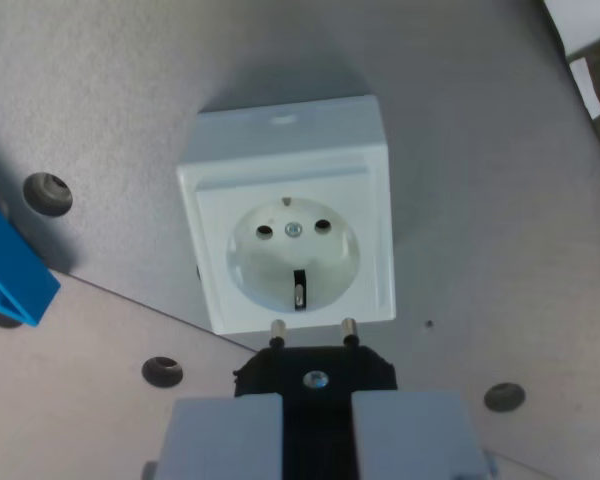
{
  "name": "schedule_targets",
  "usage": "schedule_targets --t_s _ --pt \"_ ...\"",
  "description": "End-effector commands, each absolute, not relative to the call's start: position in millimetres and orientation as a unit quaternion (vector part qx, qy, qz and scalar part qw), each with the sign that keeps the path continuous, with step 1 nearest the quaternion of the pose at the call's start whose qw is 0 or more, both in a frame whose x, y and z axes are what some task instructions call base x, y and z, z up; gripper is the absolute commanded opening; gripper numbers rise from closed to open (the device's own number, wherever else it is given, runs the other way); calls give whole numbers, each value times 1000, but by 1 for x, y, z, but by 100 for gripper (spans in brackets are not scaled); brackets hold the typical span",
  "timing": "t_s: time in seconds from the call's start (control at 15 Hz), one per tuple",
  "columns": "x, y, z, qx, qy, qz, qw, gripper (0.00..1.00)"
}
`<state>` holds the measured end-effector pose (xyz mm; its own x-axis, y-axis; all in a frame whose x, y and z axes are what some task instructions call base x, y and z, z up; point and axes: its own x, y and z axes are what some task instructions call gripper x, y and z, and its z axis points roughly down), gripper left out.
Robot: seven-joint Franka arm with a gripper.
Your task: Move above the white socket
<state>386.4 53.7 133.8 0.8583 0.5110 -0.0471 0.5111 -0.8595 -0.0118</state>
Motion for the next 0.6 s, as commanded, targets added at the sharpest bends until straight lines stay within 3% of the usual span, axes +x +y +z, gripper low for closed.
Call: schedule_targets --t_s 0.07,0.6 --pt "382 55 122 947 320 28 28 0" --pt "379 59 112 949 311 29 32 0"
